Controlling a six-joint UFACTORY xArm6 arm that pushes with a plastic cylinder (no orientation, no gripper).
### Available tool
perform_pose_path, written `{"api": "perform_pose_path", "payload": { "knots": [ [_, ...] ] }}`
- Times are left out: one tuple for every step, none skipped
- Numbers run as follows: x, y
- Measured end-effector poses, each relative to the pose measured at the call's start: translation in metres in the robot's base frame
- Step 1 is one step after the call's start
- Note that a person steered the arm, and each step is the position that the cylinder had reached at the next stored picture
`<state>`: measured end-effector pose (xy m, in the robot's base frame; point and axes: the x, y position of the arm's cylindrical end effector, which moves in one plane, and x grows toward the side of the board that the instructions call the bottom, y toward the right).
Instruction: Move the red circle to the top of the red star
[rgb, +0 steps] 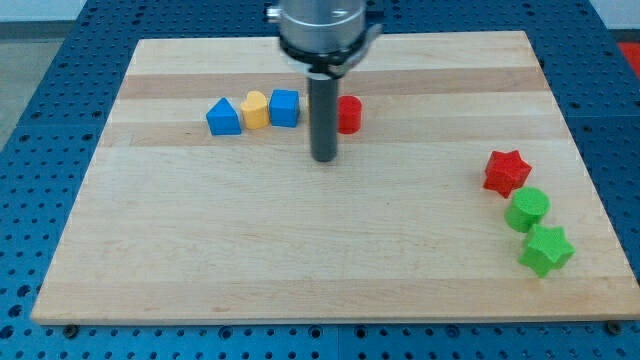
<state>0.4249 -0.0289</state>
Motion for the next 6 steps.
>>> {"api": "perform_pose_path", "payload": {
  "knots": [
    [-0.008, -0.027],
    [-0.032, -0.029],
    [-0.053, -0.025],
    [-0.058, -0.007],
    [-0.065, 0.008],
    [-0.082, 0.028]
  ]
}}
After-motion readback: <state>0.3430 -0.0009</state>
